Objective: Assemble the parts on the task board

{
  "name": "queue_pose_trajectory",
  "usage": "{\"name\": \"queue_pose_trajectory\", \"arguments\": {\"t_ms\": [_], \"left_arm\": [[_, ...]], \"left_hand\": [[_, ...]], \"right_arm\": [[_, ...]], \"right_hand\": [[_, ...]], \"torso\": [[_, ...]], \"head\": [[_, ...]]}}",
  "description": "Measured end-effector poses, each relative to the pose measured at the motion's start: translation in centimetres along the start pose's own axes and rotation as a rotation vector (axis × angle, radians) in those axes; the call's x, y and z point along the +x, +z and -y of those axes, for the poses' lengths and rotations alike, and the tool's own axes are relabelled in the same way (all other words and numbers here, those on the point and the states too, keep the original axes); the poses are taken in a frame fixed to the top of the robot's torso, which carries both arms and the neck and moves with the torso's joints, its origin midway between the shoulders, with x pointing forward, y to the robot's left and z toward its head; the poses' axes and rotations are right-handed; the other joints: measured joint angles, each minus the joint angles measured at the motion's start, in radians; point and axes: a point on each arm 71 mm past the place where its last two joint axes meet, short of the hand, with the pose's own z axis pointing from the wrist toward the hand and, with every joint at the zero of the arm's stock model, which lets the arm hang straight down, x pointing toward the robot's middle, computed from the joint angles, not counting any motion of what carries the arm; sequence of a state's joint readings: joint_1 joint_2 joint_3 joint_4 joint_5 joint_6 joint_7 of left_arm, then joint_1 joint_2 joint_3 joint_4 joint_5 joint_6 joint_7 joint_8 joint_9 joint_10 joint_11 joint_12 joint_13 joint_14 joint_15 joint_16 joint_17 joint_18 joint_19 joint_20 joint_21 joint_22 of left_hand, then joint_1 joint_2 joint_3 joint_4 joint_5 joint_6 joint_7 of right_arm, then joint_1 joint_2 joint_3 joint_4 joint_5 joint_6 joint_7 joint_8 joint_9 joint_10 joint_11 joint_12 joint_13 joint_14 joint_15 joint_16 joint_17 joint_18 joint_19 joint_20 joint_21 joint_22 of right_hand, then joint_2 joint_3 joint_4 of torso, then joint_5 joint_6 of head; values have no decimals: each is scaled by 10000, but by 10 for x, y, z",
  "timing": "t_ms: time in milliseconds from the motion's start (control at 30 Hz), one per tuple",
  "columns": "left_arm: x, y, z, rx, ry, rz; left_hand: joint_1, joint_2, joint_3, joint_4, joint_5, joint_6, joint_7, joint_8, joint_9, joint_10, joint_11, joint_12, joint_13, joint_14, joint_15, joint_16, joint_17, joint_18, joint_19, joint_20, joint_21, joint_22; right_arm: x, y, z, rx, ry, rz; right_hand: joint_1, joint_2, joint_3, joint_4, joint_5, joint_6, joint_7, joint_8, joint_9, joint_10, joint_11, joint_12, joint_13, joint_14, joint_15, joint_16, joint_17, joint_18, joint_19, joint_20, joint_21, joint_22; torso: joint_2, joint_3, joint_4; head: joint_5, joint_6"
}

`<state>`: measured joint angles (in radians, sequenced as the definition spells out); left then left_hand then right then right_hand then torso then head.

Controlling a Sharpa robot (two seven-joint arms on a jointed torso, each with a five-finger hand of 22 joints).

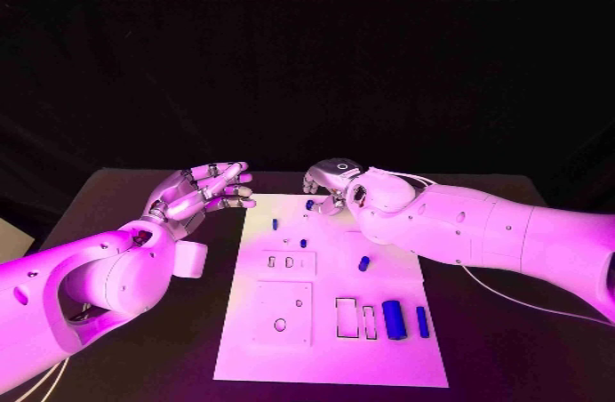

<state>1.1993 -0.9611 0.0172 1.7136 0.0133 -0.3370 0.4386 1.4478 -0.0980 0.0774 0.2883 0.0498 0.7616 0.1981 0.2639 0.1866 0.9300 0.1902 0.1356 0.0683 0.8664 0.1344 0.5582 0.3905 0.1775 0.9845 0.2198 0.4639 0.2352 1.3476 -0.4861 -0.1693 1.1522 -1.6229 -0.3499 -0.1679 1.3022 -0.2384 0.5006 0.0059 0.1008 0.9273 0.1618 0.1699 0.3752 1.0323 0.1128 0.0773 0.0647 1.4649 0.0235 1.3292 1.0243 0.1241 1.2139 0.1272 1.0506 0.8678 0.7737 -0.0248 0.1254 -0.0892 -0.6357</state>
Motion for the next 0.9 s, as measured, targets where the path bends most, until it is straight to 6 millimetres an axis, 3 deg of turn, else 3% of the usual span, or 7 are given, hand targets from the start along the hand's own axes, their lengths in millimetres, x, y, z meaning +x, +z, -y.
{"name": "queue_pose_trajectory", "arguments": {"t_ms": [300, 567, 900], "left_arm": [[-3, 0, 0, -1, 36, 74], [-8, 2, -1, 7, 88, 187], [-11, 4, -2, 12, 101, 221]], "left_hand": [[0, 0, 0, 0, 0, 0, 0, 0, 1, 0, 0, 0, 0, 0, 0, 40, 12, 0, 0, 0, -1, 10], [0, 0, 0, 0, 0, 0, 0, 0, 1, 0, 0, 0, 0, 0, 0, 40, 10, -1, 0, 0, -1, 10], [0, 0, -28, -28, 0, 0, 0, 0, 1, 0, 0, 0, 0, 0, 0, 39, 19, 0, 0, 0, 37, 18]], "right_arm": [[-4, -30, 17, 38, 442, 207], [-19, -70, 39, 405, 1495, 386], [-24, -101, 83, 1642, 2373, 296]], "right_hand": [[142, 142, -138, 50, 252, 48, 46, -38, 0, 250, -23, 334, 49, -1, -1, 63, 211, -1, 256, -37, 257, 440], [142, 142, -39, 149, 292, 199, 60, -64, 0, 669, -90, 531, 48, -1, -2, 451, 871, 0, 670, -55, 855, 1240], [32, -94, -157, 265, 292, 199, 59, -173, 0, 668, -90, 472, 16, -2, -2, 466, 708, 0, 681, -66, 733, 1088]], "torso": [[-18, 12, -28], [-97, 32, -157], [-174, 63, -298]], "head": [[24, 49], [-32, 130], [-81, 163]]}}
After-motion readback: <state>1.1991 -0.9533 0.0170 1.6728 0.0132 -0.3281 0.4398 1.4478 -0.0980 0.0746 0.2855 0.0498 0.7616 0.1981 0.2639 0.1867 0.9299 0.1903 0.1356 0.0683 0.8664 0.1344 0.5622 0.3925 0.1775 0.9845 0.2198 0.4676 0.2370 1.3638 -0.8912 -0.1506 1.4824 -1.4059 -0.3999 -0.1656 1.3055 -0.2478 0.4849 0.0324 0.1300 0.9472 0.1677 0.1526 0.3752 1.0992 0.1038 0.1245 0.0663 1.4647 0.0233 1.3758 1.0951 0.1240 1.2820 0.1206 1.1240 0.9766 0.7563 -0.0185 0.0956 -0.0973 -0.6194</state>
